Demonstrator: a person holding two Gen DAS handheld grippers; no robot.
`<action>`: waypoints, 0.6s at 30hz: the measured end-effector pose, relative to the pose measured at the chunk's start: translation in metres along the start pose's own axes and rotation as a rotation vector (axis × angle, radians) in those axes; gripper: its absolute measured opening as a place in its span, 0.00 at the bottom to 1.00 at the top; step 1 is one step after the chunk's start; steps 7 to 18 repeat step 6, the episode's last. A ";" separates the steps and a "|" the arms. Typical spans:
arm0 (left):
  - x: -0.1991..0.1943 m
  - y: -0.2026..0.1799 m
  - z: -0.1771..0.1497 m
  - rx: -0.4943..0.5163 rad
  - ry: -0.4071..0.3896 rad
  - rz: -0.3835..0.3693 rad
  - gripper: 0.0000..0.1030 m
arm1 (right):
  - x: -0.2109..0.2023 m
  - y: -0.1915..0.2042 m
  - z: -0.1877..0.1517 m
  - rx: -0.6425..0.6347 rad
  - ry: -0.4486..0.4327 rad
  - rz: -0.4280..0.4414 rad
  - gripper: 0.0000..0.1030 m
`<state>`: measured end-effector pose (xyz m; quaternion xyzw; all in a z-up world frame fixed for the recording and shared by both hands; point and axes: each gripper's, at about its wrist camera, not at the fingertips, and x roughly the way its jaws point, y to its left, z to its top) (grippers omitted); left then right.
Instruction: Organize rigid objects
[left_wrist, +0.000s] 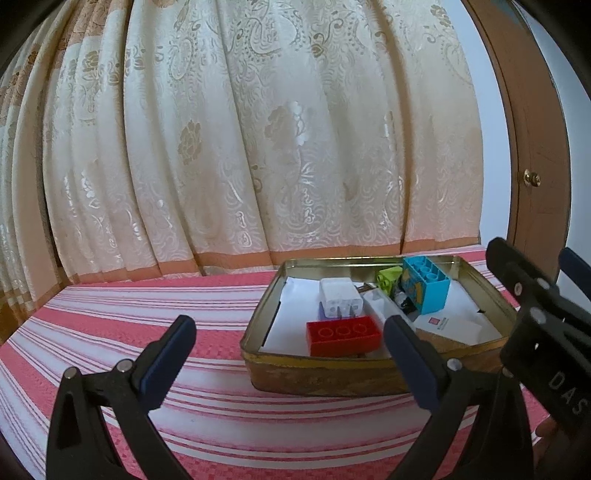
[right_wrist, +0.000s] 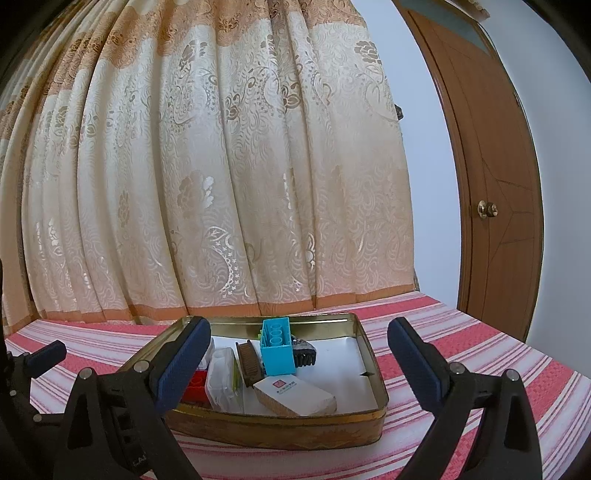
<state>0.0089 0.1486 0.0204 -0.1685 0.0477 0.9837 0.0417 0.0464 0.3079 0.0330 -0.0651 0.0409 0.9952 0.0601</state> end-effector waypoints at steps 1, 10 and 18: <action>0.000 0.000 0.000 -0.001 0.001 0.000 1.00 | 0.000 0.000 0.000 0.001 0.002 0.000 0.96; 0.000 0.002 0.001 -0.009 0.006 0.002 1.00 | 0.001 0.000 -0.001 0.001 0.013 0.001 0.96; 0.000 0.002 0.001 -0.009 0.006 0.002 1.00 | 0.001 0.000 -0.001 0.001 0.013 0.001 0.96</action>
